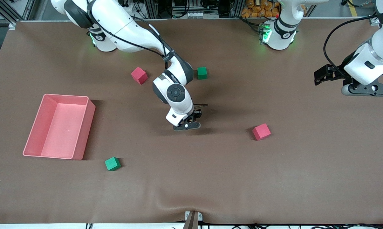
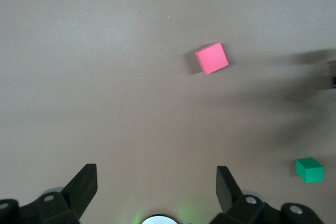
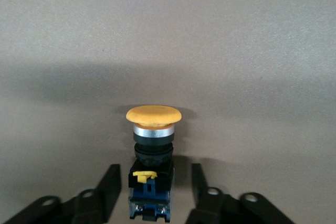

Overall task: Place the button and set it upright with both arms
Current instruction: 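Set the button upright on the table and open the right gripper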

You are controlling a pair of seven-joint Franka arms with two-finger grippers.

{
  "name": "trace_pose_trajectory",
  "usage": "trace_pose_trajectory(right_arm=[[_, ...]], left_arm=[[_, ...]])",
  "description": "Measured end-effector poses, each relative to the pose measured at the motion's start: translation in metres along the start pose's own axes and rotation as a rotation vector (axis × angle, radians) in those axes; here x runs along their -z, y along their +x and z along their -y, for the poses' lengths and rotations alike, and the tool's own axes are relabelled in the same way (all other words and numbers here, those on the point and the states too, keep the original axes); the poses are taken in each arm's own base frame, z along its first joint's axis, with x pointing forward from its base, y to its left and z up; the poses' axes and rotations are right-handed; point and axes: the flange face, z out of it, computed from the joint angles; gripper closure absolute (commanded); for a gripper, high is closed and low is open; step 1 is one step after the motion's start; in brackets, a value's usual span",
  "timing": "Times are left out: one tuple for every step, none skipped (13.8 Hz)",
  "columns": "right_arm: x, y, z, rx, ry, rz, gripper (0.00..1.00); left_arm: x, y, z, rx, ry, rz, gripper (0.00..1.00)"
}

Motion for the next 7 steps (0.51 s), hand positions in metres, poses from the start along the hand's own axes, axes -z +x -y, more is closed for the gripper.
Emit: trace_pose_trajectory(right_arm=[[0.001, 0.001, 0.0, -0.001, 0.0, -0.001, 0.0], [0.001, 0.002, -0.001, -0.002, 0.0, -0.003, 0.0], [0.002, 0.003, -0.002, -0.004, -0.001, -0.006, 0.0], [0.004, 0.005, -0.003, -0.007, -0.001, -0.011, 0.0], [0.007, 0.009, -0.004, -0.01, 0.001, -0.018, 0.0], [0.012, 0.012, -0.005, -0.012, 0.004, -0.025, 0.0], [0.017, 0.015, -0.007, -0.017, 0.004, -0.029, 0.0]], left_arm=[[-0.001, 0.0, -0.006, -0.011, 0.001, -0.001, 0.0], [-0.002, 0.002, -0.012, -0.022, 0.002, -0.003, 0.0], [-0.004, 0.004, -0.018, -0.031, 0.003, -0.008, 0.0], [-0.006, 0.006, -0.023, -0.04, 0.003, -0.012, 0.0], [-0.011, 0.01, -0.028, -0.05, 0.003, -0.009, 0.0], [-0.018, 0.014, -0.034, -0.059, 0.005, -0.002, 0.0], [-0.025, 0.018, -0.039, -0.068, 0.006, 0.008, 0.0]])
